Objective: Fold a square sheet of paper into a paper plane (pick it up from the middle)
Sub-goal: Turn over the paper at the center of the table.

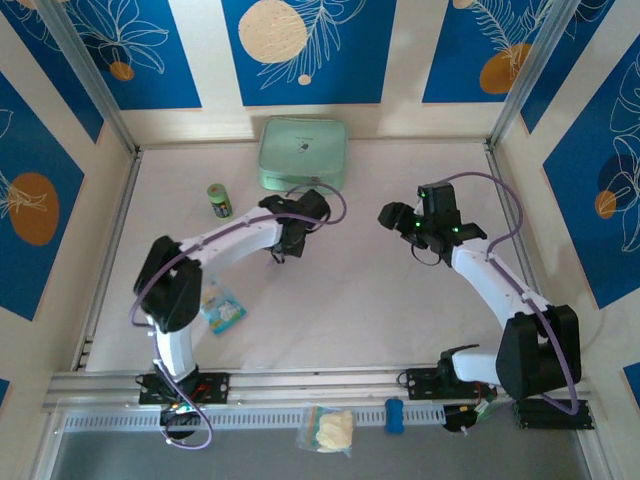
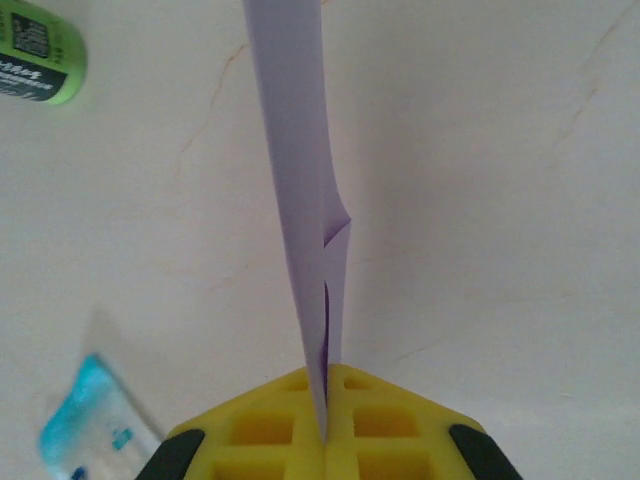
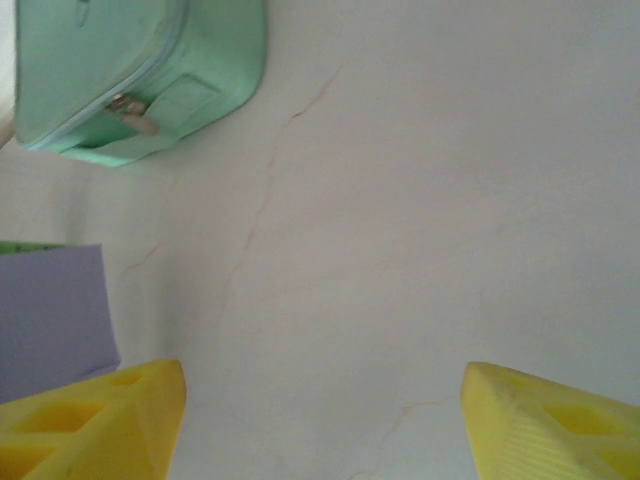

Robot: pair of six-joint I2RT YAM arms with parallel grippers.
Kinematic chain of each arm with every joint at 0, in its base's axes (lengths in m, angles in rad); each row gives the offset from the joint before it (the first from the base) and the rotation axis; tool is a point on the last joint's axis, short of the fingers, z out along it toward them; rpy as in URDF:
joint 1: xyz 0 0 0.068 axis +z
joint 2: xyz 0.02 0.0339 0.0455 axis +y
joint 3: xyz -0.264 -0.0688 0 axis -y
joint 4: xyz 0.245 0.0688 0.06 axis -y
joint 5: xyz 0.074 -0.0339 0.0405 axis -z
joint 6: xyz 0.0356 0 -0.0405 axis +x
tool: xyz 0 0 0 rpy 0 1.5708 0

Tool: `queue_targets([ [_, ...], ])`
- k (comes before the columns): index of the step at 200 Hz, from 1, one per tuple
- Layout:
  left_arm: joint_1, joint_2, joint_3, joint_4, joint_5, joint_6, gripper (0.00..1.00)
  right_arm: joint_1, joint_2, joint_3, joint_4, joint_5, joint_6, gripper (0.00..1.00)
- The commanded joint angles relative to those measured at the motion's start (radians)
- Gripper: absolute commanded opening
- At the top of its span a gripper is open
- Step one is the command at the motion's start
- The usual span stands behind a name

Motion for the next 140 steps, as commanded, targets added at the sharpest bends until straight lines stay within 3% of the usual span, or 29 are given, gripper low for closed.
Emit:
queue_targets([
  [1, -0.046, 0.093, 0.081, -0.193, -0.139, -0.080, 0.01, -0.025, -0.039, -0.021, -0.064, 0.046, 0.014, 0.71],
  [26, -0.074, 0.169, 0.099, -0.144, -0.058, -0.131, 0.09, -0.051, -0.060, -0.033, -0.083, 0.041, 0.023, 0.70],
  [94, -0.035, 0.084, -0.059, 0.286, 0.420, -0.165, 0.42, -0.080, -0.043, -0.031, -0.112, 0.010, 0.027, 0.69],
  [140, 0.083, -0.117, -0.304, 0.637, 0.691, -0.214, 0.64, 0.052, 0.083, 0.050, -0.150, -0.002, 0.039, 0.67],
])
